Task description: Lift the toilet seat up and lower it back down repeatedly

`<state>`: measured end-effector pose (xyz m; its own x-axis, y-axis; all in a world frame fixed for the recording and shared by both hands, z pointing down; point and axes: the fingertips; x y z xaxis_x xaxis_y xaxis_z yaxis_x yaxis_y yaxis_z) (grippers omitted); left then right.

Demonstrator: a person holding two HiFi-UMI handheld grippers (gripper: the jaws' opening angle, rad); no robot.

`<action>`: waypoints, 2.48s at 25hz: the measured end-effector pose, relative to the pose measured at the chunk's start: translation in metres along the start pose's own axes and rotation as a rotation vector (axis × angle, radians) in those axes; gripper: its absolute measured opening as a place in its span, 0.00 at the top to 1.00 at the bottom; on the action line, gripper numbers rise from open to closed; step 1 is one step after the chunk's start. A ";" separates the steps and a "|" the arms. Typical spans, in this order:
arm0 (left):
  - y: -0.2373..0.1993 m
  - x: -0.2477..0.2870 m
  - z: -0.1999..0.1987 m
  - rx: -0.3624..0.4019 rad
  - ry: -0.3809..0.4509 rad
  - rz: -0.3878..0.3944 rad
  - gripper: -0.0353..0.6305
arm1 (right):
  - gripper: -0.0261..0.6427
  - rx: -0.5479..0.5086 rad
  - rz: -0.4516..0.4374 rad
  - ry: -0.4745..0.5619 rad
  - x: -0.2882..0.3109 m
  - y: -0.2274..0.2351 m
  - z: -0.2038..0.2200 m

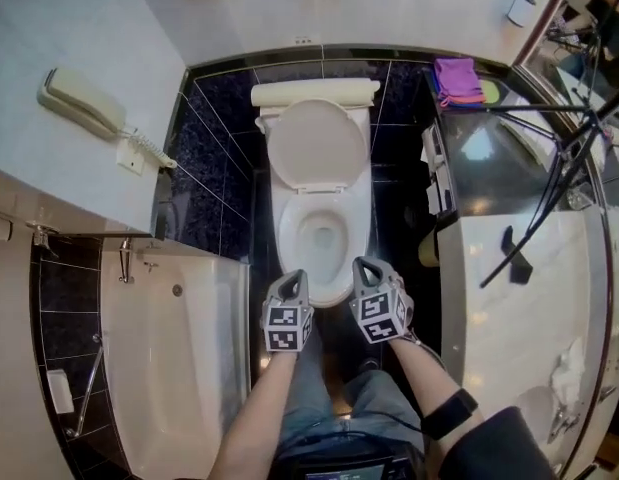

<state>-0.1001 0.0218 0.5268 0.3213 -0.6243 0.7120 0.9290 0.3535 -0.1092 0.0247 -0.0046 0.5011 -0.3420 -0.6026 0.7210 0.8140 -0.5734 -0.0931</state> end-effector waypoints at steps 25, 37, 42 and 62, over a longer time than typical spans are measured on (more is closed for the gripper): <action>0.032 -0.167 -0.106 0.080 0.159 0.004 0.96 | 0.93 0.017 -0.004 0.128 -0.160 0.001 -0.087; 0.044 -0.177 -0.103 0.086 0.194 -0.013 0.96 | 0.93 0.004 0.003 0.123 -0.168 -0.001 -0.075; 0.042 -0.168 -0.104 0.112 0.216 -0.020 0.96 | 0.93 0.041 0.019 0.117 -0.155 0.007 -0.065; 0.011 0.003 -0.017 0.193 0.136 0.057 0.96 | 0.64 0.459 -0.099 -0.226 0.066 0.002 0.170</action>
<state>-0.0852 0.0118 0.5160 0.4058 -0.6833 0.6070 0.8608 0.5089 -0.0025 0.0835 0.0495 0.6654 -0.3594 -0.3934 0.8462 0.9222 -0.2886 0.2575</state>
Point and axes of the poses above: the fingertips, and each gripper's own axes: x forward along the fingers, y to its right, z out of its underside, and after that the axes turned 9 degrees about -y, right-handed
